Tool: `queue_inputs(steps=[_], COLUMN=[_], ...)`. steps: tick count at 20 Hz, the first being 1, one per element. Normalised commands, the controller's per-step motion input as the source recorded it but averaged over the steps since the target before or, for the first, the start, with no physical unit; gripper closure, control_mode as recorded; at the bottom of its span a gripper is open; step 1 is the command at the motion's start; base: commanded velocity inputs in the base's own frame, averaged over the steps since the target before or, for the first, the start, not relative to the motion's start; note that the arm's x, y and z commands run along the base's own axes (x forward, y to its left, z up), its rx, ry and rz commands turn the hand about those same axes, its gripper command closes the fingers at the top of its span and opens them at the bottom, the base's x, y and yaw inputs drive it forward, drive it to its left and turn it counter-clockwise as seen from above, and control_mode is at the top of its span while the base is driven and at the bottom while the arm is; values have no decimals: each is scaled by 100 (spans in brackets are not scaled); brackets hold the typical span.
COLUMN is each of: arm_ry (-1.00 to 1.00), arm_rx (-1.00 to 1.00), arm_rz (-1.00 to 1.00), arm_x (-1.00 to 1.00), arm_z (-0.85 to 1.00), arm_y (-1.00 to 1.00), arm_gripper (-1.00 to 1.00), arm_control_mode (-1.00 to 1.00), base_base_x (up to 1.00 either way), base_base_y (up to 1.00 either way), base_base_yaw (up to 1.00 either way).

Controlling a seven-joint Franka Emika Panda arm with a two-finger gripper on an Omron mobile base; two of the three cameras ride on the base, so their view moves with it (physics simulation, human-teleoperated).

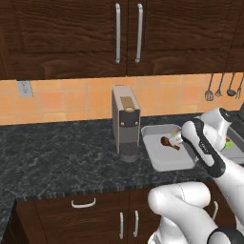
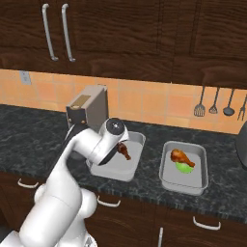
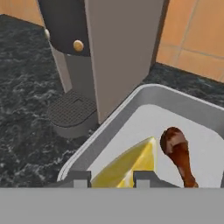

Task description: Place one lemon wedge and one chicken drumstick in each tupperware on the nearby counter, to pack two identical lunches.

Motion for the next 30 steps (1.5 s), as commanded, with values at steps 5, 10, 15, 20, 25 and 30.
queue_inputs(steps=[5,10,15,20,25,30], arm_ry=[7,3,7,2,-1,-2], arm_rx=[2,0,2,1,0,0], arm_rz=[0,0,0,0,0,-1], arm_x=[68,77,41,0,-69,-100], arm_z=[-82,-80,-21,33,92,57], arm_y=[-8,-14,-20,-2,0,-27], arm_gripper=[100,100,-100,-100,-100,-100], arm_control_mode=[-100,-100,-100,-100,-100,-100], base_base_x=[0,0,0,0,0,0], base_base_y=[0,0,0,0,0,0], base_base_yaw=[0,0,0,0,0,0])
